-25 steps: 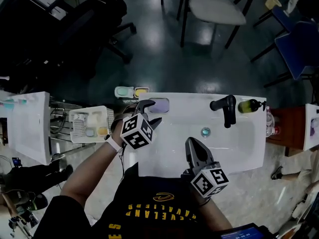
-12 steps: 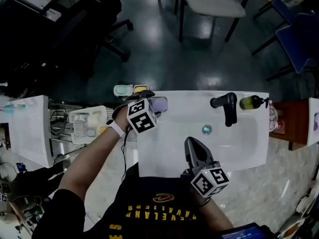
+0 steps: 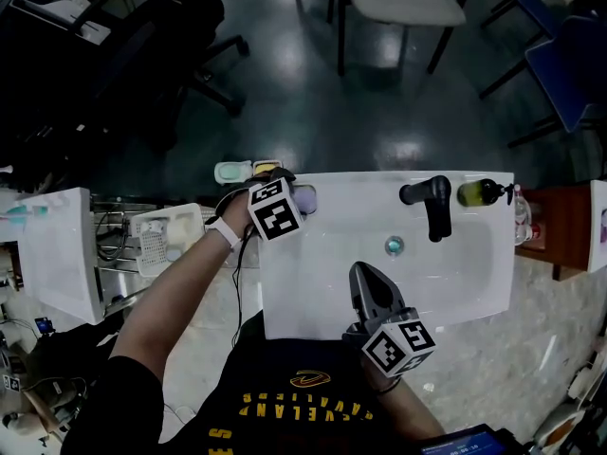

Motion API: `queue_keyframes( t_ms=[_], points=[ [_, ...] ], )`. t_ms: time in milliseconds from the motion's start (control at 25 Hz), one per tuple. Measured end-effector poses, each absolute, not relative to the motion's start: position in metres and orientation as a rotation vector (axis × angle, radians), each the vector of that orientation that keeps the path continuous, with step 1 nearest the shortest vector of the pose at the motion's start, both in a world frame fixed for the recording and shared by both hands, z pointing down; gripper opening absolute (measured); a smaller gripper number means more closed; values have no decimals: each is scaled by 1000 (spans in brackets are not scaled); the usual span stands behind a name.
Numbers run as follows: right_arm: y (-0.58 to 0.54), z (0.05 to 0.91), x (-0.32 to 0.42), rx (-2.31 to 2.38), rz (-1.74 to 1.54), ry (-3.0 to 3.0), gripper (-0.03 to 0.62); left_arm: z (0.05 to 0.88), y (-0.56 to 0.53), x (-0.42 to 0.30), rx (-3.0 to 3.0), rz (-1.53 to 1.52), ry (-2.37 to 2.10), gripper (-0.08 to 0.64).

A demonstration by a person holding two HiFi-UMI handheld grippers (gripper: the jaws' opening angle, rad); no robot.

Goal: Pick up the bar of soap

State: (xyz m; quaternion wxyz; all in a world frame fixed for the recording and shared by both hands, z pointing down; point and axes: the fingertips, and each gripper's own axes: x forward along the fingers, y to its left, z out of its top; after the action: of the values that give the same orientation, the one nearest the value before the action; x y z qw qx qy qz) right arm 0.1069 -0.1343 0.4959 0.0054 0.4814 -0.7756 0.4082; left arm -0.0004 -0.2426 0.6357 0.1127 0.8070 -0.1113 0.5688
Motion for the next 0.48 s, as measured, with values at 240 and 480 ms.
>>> queue_keyframes(
  t_ms=[240,480],
  points=[
    [-135,497,108,1509,1301,-2420,11,635,-243,0,2363,1637,-319,336],
    [-135,502,108,1500,1323,-2419,11,636,-245,0,2357,1633,-305,296]
  ],
)
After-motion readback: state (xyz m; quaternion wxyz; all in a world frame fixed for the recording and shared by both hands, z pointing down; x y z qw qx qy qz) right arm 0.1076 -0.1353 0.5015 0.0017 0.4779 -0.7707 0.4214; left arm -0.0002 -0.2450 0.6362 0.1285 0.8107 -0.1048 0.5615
